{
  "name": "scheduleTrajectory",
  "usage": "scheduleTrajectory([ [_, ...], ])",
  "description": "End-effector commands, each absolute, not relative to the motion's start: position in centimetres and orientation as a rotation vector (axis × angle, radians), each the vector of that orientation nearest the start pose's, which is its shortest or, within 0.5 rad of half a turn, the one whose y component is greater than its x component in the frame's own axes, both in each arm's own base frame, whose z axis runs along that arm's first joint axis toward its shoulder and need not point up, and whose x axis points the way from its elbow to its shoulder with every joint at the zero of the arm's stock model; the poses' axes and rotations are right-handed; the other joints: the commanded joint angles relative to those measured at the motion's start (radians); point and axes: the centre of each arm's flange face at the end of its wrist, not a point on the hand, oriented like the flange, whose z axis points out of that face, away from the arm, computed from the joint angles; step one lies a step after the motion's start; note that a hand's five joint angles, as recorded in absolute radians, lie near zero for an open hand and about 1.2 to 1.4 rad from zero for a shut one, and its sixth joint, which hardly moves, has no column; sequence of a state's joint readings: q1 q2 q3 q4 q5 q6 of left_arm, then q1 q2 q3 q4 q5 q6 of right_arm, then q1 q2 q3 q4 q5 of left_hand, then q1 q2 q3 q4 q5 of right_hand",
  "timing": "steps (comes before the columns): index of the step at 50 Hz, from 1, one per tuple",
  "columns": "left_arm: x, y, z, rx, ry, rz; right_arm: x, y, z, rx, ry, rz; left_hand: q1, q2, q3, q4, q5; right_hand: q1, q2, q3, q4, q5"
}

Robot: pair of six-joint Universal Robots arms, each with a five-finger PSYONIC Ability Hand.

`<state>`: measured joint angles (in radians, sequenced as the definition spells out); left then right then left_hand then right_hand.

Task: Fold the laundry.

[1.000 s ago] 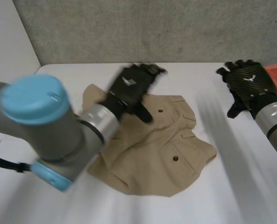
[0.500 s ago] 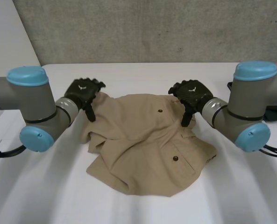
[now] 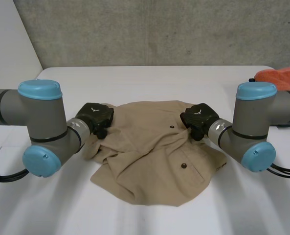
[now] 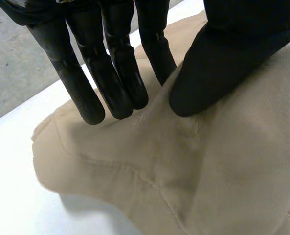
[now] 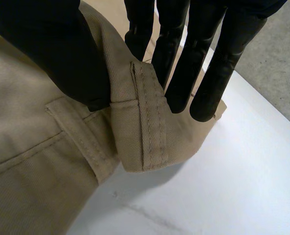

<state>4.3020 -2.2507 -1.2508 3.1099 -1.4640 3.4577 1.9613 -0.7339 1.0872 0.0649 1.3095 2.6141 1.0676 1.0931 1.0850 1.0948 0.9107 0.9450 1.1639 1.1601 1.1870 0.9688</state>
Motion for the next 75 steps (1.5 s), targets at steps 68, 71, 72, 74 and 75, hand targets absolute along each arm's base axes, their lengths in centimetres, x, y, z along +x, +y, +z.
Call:
scheduleTrajectory([
  [68,-27.3,-30.7,16.6,1.093,2.521,-1.655,28.1,-34.4,12.4,-1.224,2.348,-1.389,0.329,0.303,0.311,0.302,0.311,-0.684,-0.903,-0.899,-0.926,-0.882],
  [71,-27.4,-30.6,16.6,1.1,2.517,-1.658,28.2,-34.3,12.3,-1.227,2.348,-1.387,0.329,0.303,0.311,0.302,0.311,-0.5,-0.719,-0.715,-0.742,-0.698],
  [72,-27.5,-30.6,16.7,1.105,2.51,-1.663,28.3,-34.3,12.3,-1.226,2.347,-1.386,0.329,0.303,0.311,0.302,0.311,-0.368,-0.587,-0.583,-0.61,-0.566],
  [74,-27.6,-30.7,16.9,1.103,2.498,-1.679,28.3,-34.3,12.5,-1.223,2.34,-1.394,0.329,0.303,0.311,0.302,0.311,0.183,-0.036,-0.032,-0.059,-0.015],
  [75,-27.6,-30.9,17.0,1.101,2.49,-1.692,28.3,-34.3,12.6,-1.227,2.336,-1.401,0.329,0.303,0.311,0.302,0.311,0.351,0.132,0.136,0.109,0.153],
])
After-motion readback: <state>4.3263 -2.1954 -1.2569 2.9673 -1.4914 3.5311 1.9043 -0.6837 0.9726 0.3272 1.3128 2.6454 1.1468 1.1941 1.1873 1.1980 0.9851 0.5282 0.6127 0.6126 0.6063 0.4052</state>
